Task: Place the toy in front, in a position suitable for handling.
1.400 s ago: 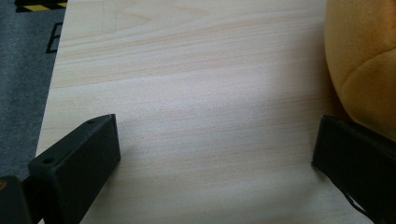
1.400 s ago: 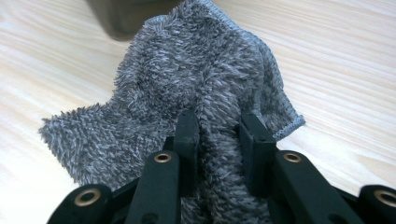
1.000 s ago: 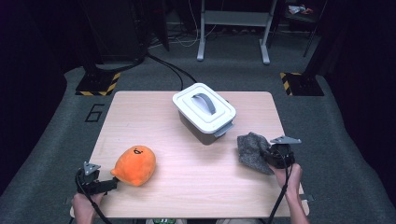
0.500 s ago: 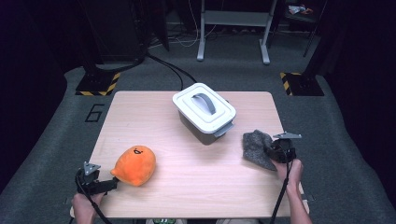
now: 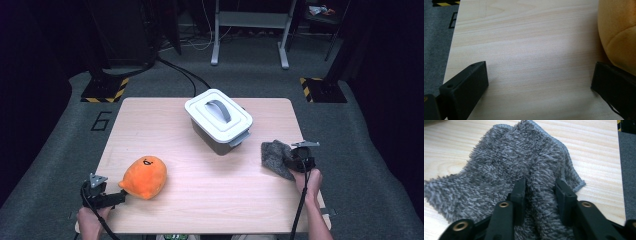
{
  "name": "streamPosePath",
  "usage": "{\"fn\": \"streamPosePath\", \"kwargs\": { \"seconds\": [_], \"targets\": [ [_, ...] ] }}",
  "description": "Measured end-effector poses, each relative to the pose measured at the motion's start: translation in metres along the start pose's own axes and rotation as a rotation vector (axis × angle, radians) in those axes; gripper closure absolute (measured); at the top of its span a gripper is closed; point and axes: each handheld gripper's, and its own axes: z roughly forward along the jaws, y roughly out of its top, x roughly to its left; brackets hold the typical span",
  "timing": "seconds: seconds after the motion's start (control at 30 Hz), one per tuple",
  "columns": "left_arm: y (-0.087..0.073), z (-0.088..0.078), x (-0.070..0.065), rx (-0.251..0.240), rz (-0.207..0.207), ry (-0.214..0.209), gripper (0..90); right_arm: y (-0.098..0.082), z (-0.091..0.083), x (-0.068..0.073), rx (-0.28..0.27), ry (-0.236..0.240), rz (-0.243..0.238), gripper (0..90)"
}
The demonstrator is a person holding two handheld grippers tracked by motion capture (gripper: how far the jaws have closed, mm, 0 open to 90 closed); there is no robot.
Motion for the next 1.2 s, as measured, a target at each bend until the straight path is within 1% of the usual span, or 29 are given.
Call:
{"fn": "streamPosePath", "kwargs": {
  "seconds": [0.03,0.07,0.1,0.17,0.2,0.23,0.27,0.3,0.33,0.37,0.4,0.43,0.53,0.57,0.6,0.63,0.67,0.7,0.77,0.8,0.87,0.9,0.93,0.97,1.0,1.03,1.1,1.17,1.2],
  "targets": [
    [0.0,0.0,0.0,0.0,0.0,0.0,0.2,0.0,0.001,-0.001,-0.006,0.002,-0.011,59.5],
    [0.0,0.0,0.0,0.0,0.0,0.0,0.2,0.0,0.0,-0.001,-0.005,-0.004,-0.001,53.7],
    [0.0,0.0,0.0,0.0,-0.001,0.0,0.2,0.0,-0.001,-0.001,-0.004,-0.004,0.012,50.2],
    [0.0,0.0,0.0,0.0,0.0,0.0,0.2,-0.001,-0.003,-0.003,-0.013,0.007,0.011,42.8],
    [0.0,0.0,0.0,0.0,0.0,0.0,0.2,-0.002,-0.007,-0.004,-0.018,0.016,0.019,36.1],
    [0.0,0.0,0.0,0.0,0.0,0.0,0.2,-0.003,-0.01,-0.004,-0.026,0.022,0.024,33.4],
    [0.0,0.0,0.0,0.0,0.0,0.0,0.2,-0.003,-0.01,-0.004,-0.026,0.022,0.024,33.4],
    [0.0,0.0,0.0,0.0,0.0,0.0,0.2,-0.004,-0.015,-0.005,-0.045,0.035,0.017,28.6],
    [0.0,0.0,0.0,0.0,0.0,0.0,0.2,-0.004,-0.015,-0.005,-0.045,0.035,0.017,28.6],
    [0.0,0.0,0.0,0.0,0.0,0.0,0.2,-0.005,-0.021,-0.004,-0.05,0.036,0.018,24.1],
    [0.0,0.0,0.0,0.0,0.0,0.0,0.2,-0.005,-0.021,-0.004,-0.05,0.036,0.018,24.1],
    [0.0,0.0,0.0,0.0,0.0,0.0,0.2,-0.006,-0.027,-0.002,-0.068,0.049,0.007,18.4],
    [0.0,0.0,0.0,0.0,0.0,0.0,0.2,-0.008,-0.033,0.0,-0.079,0.053,0.003,15.5],
    [0.0,0.0,0.0,0.001,0.0,0.0,0.2,-0.01,-0.039,0.003,-0.079,0.064,-0.011,13.8],
    [0.0,0.0,0.0,0.001,0.0,0.0,0.2,-0.01,-0.039,0.003,-0.079,0.064,-0.011,13.8],
    [0.0,0.0,0.0,0.0,0.0,0.0,0.1,-0.014,-0.044,0.007,-0.086,0.08,-0.036,12.7],
    [0.0,0.0,0.0,0.0,0.0,0.0,0.2,-0.014,-0.044,0.007,-0.086,0.08,-0.036,12.7],
    [0.0,0.0,0.0,-0.001,-0.001,0.0,0.2,-0.019,-0.049,0.012,-0.091,0.095,-0.046,9.6],
    [0.0,0.0,0.0,0.0,0.0,0.0,0.2,-0.021,-0.05,0.014,-0.092,0.103,-0.046,8.6],
    [0.0,0.0,0.0,-0.001,-0.001,0.0,0.2,-0.024,-0.052,0.017,-0.09,0.107,-0.057,7.2],
    [0.0,0.0,0.0,0.001,0.0,0.0,0.2,-0.034,-0.056,0.027,-0.095,0.131,-0.077,3.6],
    [0.0,0.0,0.0,0.0,0.0,0.0,0.2,-0.038,-0.056,0.03,-0.095,0.137,-0.084,2.9],
    [0.0,0.0,0.0,0.0,0.0,0.0,0.2,-0.038,-0.056,0.03,-0.095,0.137,-0.084,2.9],
    [0.0,0.0,0.0,0.001,0.0,0.0,0.1,-0.046,-0.057,0.038,-0.091,0.148,-0.096,2.0],
    [0.0,0.0,0.0,0.001,0.0,0.0,0.1,-0.046,-0.057,0.038,-0.091,0.148,-0.096,2.0],
    [0.0,0.0,0.0,0.001,-0.001,0.0,0.1,-0.053,-0.057,0.044,-0.089,0.161,-0.112,1.8],
    [0.0,0.0,0.0,0.001,0.0,0.0,0.1,-0.057,-0.056,0.047,-0.086,0.16,-0.115,1.3],
    [0.0,0.0,0.0,0.001,-0.001,0.002,0.1,-0.068,-0.054,0.055,-0.084,0.165,-0.114,0.6],
    [0.0,0.0,0.001,0.002,0.0,0.003,0.1,-0.071,-0.052,0.058,-0.076,0.163,-0.132,0.3]
  ]
}}
